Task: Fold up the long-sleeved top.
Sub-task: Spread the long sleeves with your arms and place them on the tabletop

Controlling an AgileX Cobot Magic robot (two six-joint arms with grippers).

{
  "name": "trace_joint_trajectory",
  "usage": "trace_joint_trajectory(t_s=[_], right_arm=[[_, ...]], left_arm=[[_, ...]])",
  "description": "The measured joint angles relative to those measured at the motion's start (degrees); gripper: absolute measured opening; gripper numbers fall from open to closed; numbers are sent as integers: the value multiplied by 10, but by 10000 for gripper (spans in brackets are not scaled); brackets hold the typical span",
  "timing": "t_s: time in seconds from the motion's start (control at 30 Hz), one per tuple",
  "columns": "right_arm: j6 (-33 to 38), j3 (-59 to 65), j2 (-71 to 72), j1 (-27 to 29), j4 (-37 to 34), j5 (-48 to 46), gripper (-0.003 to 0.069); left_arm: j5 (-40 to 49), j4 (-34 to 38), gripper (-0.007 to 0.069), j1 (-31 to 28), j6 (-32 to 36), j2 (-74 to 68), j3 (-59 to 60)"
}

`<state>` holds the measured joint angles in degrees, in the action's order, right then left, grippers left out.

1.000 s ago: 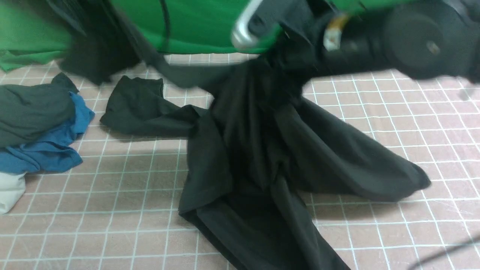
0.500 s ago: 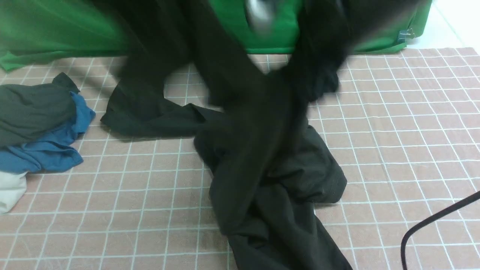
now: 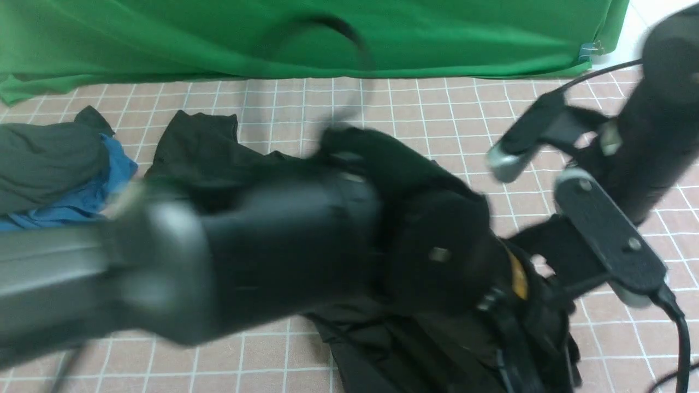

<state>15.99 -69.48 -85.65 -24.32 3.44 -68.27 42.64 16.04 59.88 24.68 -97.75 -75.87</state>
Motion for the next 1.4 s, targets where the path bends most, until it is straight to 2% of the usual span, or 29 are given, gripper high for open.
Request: trace_joint_trajectory(t_s=[0.1, 0.17, 0.23, 0.3, 0.37, 0.47, 0.57, 0.67, 0.8, 0.83, 0.87, 0.9, 0.93, 1.0, 1.1, 1.13, 1.17, 1.23, 1.27, 1.33, 1.37, 1.4], right_arm=[[-3, 9, 47, 5, 11, 10, 440], [-6, 14, 67, 9, 20, 20, 412], [-8, 17, 91, 10, 27, 33, 389], [-8, 17, 99, 10, 27, 36, 381], [-9, 17, 114, 10, 20, 38, 374], [-10, 17, 122, 10, 9, 43, 370], [-8, 21, 125, 10, 2, 52, 369], [-3, 34, 125, 10, 2, 67, 369], [1, 48, 125, 10, 2, 76, 369], [1, 50, 125, 10, 2, 76, 368], [1, 53, 126, 10, 2, 75, 363], [1, 56, 127, 10, 2, 73, 353], [1, 62, 131, 10, 1, 71, 332], [0, 76, 142, 10, 1, 67, 276], [0, 93, 159, 10, 0, 77, 211], [0, 93, 161, 10, 0, 79, 205], [0, 99, 168, 10, 0, 92, 192], [0, 103, 172, 9, 0, 106, 190], [0, 104, 172, 9, 0, 110, 190], [-1, 105, 173, 8, 0, 119, 190], [-1, 105, 173, 8, 0, 119, 190], [-1, 105, 173, 8, 0, 122, 190]], left_arm=[[-1, -4, 143, 0, 27, -34, -13], [-11, 0, 246, 0, 37, -38, -23], [-26, -1, 382, 0, 40, -36, -27], [-29, -2, 456, 0, 40, -31, -28], [-16, -11, 585, -2, 40, -16, -29], [36, -38, 662, -15, 39, 9, -29], [89, -64, 659, -46, 40, 44, -27], [127, -71, 588, -95, 44, 76, -27], [192, -85, 329, -172, 86, 92, -26], [195, -87, 295, -177, 94, 93, -26], [204, -87, 176, -212, 127, 93, -20], [203, -85, 132, -229, 146, 93, -16], [192, -71, 67, -273, 197, 92, -5], [160, -34, 31, -345, 285, 85, 11], [118, 15, 64, -418, 389, 53, 15], [113, 19, 70, -425, 396, 50, 15], [96, 40, 123, -443, 444, 32, 15], [76, 54, 228, -452, 488, 8, 16], [70, 54, 252, -453, 501, 0, 16], [44, 51, 403, -453, 550, -32, 19], [43, 51, 414, -453, 550, -34, 19], [34, 50, 496, -453, 589, -53, 19]])
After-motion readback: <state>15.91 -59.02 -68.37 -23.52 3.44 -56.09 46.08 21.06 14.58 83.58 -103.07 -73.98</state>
